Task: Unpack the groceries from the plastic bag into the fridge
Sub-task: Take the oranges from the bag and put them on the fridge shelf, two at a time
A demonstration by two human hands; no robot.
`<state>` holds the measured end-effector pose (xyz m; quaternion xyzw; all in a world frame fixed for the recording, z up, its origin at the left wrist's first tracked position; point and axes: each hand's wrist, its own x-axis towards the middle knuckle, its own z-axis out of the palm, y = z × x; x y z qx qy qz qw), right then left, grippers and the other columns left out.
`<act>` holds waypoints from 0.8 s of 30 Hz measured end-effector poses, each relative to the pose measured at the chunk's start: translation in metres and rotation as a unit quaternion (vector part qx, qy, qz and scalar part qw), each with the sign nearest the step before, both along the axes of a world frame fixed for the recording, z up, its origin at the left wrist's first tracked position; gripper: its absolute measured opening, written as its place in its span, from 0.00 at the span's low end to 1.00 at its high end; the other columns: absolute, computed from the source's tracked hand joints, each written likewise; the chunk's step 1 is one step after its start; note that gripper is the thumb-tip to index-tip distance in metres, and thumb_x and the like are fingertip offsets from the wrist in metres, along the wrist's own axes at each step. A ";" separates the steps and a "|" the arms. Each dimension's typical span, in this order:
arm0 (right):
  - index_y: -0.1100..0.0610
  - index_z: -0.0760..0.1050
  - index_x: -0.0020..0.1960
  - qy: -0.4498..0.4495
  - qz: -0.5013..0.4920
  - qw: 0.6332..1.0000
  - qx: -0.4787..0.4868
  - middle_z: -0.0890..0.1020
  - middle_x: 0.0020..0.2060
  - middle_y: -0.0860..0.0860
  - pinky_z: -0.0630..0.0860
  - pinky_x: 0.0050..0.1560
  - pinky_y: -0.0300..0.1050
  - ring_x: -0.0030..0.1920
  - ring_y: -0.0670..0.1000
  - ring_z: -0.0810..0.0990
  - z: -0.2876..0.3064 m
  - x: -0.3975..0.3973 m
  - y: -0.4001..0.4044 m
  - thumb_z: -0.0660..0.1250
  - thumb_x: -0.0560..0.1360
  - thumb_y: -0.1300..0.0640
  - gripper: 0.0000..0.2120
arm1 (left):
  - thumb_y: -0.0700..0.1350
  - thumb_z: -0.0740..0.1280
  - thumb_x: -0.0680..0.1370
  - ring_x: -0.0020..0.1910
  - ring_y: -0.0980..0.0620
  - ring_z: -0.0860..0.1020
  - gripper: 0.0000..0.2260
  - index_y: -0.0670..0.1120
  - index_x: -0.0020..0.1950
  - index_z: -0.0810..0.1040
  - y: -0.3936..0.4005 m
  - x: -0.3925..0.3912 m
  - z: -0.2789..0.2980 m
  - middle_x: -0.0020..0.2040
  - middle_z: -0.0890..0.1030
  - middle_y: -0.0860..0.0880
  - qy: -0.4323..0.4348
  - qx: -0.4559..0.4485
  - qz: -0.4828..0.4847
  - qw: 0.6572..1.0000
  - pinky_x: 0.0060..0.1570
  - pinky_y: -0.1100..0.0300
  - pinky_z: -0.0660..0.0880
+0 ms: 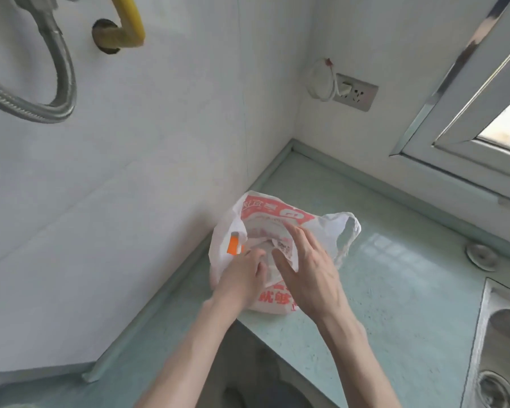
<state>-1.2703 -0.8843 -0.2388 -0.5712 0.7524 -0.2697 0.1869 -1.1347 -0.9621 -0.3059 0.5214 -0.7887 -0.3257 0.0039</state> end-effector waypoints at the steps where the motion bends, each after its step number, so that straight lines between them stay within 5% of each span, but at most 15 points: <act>1: 0.48 0.62 0.80 -0.008 0.007 1.000 0.010 0.69 0.76 0.44 0.66 0.70 0.41 0.74 0.47 0.69 -0.006 -0.001 -0.005 0.61 0.84 0.45 0.26 | 0.49 0.52 0.86 0.55 0.49 0.80 0.14 0.52 0.65 0.74 -0.005 -0.002 -0.008 0.62 0.80 0.50 -0.013 0.007 -0.002 1.000 0.58 0.49 0.77; 6: 0.45 0.58 0.79 -0.010 0.039 0.996 0.081 0.70 0.75 0.47 0.75 0.64 0.54 0.69 0.53 0.76 -0.031 -0.011 -0.025 0.59 0.84 0.48 0.25 | 0.52 0.54 0.85 0.60 0.49 0.79 0.16 0.56 0.72 0.70 -0.021 0.009 -0.026 0.62 0.79 0.54 -0.056 -0.019 0.016 0.998 0.55 0.48 0.79; 10: 0.48 0.56 0.80 0.040 0.084 0.978 0.188 0.71 0.74 0.50 0.76 0.58 0.54 0.64 0.58 0.78 -0.047 -0.018 -0.038 0.55 0.85 0.49 0.25 | 0.52 0.56 0.83 0.58 0.46 0.78 0.11 0.53 0.61 0.74 -0.031 0.027 -0.028 0.53 0.81 0.51 -0.052 -0.073 0.063 0.994 0.52 0.49 0.76; 17: 0.52 0.62 0.74 0.080 0.110 0.950 0.281 0.75 0.67 0.53 0.70 0.46 0.49 0.61 0.59 0.78 -0.060 -0.010 -0.053 0.62 0.81 0.45 0.25 | 0.49 0.63 0.80 0.62 0.45 0.79 0.23 0.51 0.76 0.65 -0.046 0.052 -0.029 0.64 0.79 0.47 -0.131 -0.078 0.085 0.985 0.55 0.50 0.78; 24: 0.52 0.63 0.76 0.035 0.166 0.956 0.238 0.75 0.67 0.55 0.76 0.59 0.53 0.69 0.60 0.73 -0.060 0.003 -0.084 0.68 0.78 0.49 0.29 | 0.51 0.67 0.77 0.68 0.48 0.74 0.19 0.53 0.69 0.75 -0.057 0.058 -0.035 0.65 0.79 0.51 -0.202 -0.047 0.015 0.978 0.61 0.54 0.73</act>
